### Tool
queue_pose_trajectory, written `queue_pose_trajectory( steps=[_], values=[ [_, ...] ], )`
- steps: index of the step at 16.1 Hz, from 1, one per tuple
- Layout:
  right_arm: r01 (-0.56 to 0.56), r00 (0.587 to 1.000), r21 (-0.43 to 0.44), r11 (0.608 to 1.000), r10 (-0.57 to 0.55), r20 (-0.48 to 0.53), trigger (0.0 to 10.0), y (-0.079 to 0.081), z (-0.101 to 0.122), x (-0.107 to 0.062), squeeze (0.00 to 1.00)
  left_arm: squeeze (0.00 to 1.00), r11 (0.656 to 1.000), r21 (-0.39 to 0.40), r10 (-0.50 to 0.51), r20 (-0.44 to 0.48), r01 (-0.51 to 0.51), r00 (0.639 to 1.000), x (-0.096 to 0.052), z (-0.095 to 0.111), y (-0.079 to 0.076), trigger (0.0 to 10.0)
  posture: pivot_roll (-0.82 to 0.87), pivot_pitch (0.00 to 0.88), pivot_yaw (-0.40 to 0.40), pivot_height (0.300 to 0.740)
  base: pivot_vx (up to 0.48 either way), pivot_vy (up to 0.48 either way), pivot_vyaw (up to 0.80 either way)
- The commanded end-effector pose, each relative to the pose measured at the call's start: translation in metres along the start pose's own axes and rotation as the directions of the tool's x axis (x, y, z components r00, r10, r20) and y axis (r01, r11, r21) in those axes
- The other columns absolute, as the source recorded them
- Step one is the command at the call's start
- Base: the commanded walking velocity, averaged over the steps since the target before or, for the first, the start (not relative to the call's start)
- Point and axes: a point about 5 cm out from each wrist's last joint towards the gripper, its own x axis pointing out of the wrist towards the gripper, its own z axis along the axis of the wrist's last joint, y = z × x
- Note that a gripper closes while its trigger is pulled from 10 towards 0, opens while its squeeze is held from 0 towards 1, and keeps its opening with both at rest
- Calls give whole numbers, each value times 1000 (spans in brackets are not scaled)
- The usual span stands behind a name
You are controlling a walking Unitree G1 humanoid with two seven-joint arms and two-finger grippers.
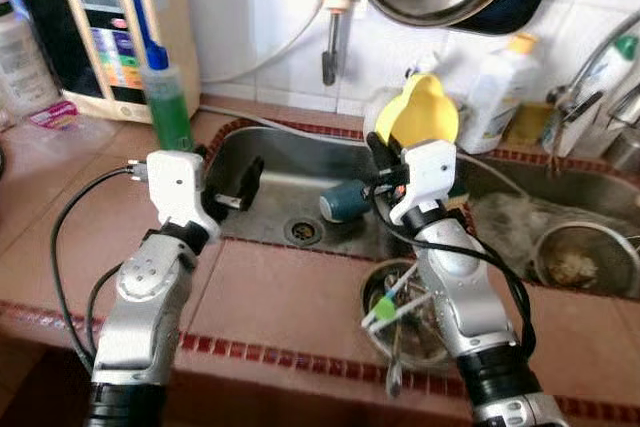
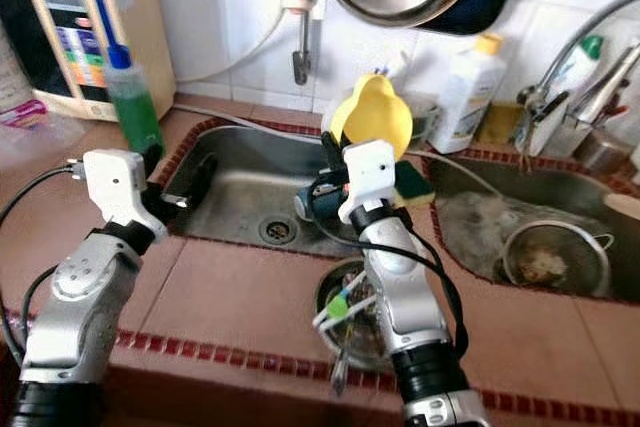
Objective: Kitchen organization
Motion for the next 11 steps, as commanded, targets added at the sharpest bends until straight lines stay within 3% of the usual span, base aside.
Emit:
queue_pose_trajectory(
  steps=[1, 2, 3, 4, 7, 11],
  values=[
    [27, 999, 32, 999, -27, -27, 10000, -5, -1, 1, 0, 0, 1000, -16, -22, -12, 22, 1000, 3, 1, -6, 10000, -41, 0, -70, 740, 0, 0, 0],
    [31, 999, 38, 999, -30, -33, 10000, -6, -2, 1, 0, 0, 1000, -21, -24, -31, 23, 999, 4, 0, -7, 10000, -44, 0, -69, 740, 0, 0, 0],
    [85, 994, 110, 990, -77, -79, 10000, -10, -5, 2, 0, 0, 1000, 11, -14, -86, 15, 996, 7, -4, -10, 10000, -46, 0, -70, 740, 0, 0, 0],
    [156, 983, 120, 980, -142, -114, 10000, -18, -8, 2, 0, 0, 999, 22, -25, -114, 28, 993, 8, -6, -13, 10000, -46, 0, -70, 740, 0, 0, 0],
    [189, 967, 223, 956, -141, -214, 10000, -25, -17, 1, 0, 0, 995, 29, -94, -113, 98, 989, 7, -3, -21, 10000, -52, 0, -64, 740, 0, 0, 0],
    [174, 968, 228, 958, -124, -218, 10000, -40, -16, -4, 0, 0, 972, 47, -224, -127, 231, 966, 3, 7, -42, 10000, -69, 0, -45, 740, 0, 0, 0]
  ],
)
